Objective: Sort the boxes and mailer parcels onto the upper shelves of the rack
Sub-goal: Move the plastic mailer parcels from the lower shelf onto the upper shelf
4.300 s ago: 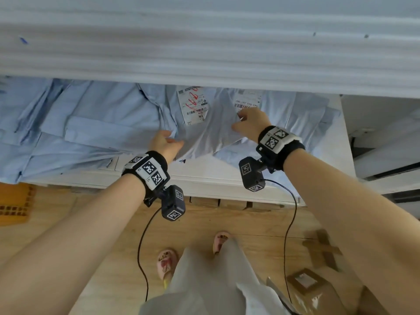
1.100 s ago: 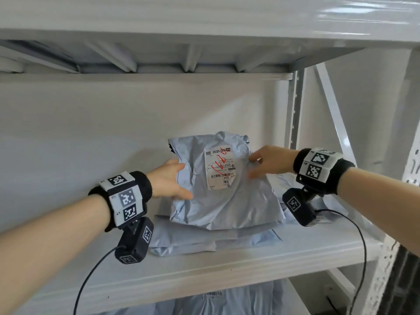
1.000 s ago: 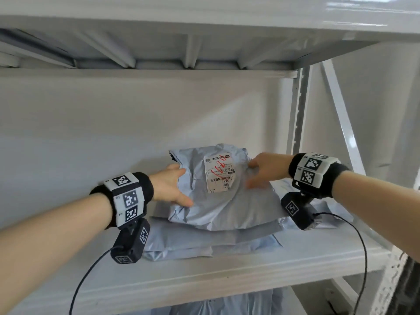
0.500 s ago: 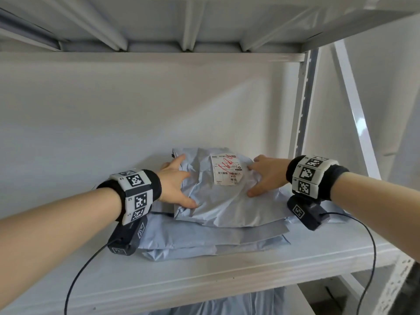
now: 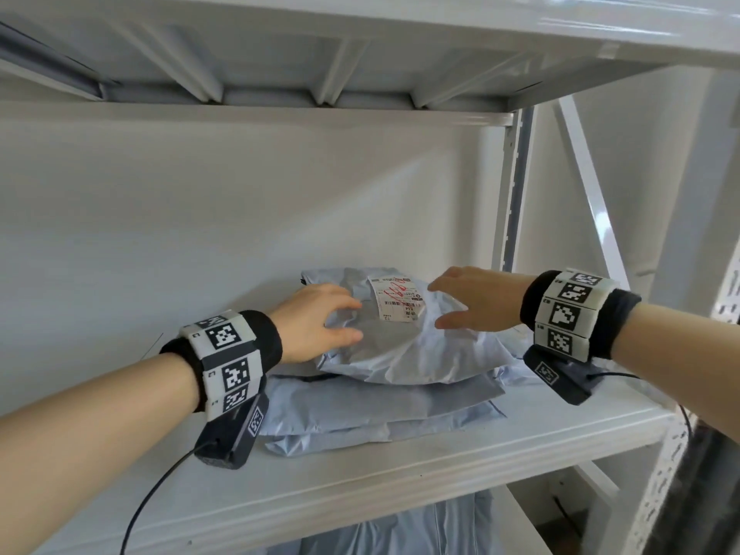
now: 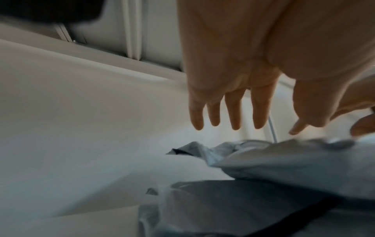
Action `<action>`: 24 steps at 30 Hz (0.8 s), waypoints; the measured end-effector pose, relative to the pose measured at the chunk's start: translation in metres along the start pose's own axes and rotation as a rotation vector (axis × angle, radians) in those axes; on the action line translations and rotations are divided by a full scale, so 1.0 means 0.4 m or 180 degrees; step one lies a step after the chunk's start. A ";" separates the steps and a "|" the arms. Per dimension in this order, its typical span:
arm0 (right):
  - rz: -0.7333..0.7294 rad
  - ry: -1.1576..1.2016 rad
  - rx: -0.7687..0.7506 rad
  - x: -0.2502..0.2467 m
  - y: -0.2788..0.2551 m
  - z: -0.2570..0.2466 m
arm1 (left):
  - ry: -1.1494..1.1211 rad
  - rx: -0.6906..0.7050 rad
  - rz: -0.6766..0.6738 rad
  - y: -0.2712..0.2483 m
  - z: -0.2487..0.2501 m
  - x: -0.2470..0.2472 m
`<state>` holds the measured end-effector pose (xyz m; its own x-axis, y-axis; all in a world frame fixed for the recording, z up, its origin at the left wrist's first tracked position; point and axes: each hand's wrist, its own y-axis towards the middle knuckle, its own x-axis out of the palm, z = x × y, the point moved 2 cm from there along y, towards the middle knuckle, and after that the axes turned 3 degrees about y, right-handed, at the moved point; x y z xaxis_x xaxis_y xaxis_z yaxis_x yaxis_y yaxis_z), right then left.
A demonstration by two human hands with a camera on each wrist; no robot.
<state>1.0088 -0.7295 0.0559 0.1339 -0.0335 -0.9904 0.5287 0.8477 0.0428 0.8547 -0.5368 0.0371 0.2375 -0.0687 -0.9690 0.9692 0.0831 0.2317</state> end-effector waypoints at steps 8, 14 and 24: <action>0.1343 0.0131 -0.0830 -0.112 -0.167 -0.113 | -0.1225 0.1090 0.0277 -0.171 0.139 0.043; 0.1552 0.0319 -0.1342 -0.043 -0.287 -0.224 | -0.1468 0.1267 -0.0652 -0.273 0.191 0.268; 0.1315 0.0860 -0.1692 0.338 -0.394 -0.304 | -0.1712 0.0403 -0.1132 -0.329 0.106 0.691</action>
<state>0.8417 -0.8035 -0.1007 -0.0133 0.4188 -0.9080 -0.0083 0.9080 0.4189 0.7955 -0.6088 -0.2576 -0.1315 -0.5605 -0.8176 0.9869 -0.1517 -0.0548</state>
